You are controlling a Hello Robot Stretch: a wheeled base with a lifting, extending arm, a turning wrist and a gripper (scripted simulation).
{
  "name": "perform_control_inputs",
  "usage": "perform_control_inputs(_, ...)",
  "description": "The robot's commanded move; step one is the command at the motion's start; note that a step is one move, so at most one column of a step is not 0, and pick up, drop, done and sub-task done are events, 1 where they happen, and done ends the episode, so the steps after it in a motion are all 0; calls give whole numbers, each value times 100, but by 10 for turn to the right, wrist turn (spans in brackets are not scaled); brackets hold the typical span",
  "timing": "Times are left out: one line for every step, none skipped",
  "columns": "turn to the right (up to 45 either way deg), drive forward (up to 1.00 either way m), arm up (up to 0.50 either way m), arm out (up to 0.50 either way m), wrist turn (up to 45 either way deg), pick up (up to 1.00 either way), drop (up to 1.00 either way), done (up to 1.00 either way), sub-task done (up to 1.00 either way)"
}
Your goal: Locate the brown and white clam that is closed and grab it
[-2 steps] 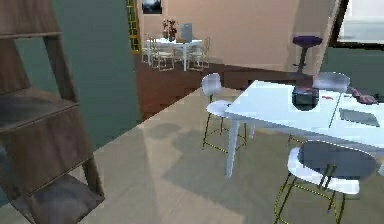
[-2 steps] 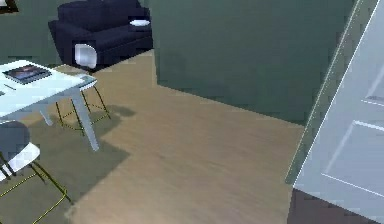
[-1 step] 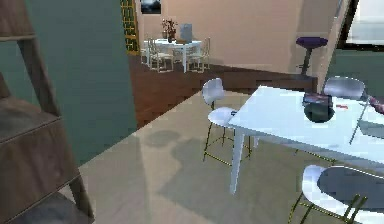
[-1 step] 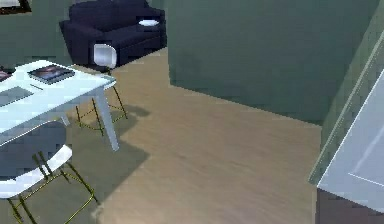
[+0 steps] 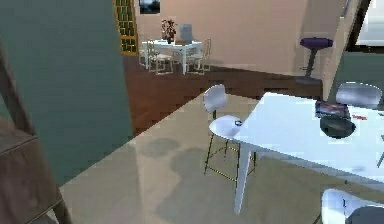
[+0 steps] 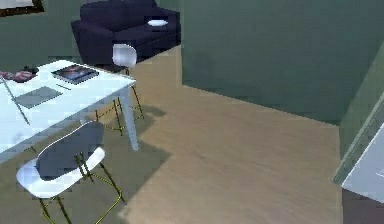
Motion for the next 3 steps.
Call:
perform_control_inputs(-180, 0, 0, 0, 0, 0, 0, 0, 0)
perform_control_inputs(0, 100, 0, 0, 0, 0, 0, 0, 0)
perform_control_inputs(-30, 0, 0, 0, 0, 0, 0, 0, 0)
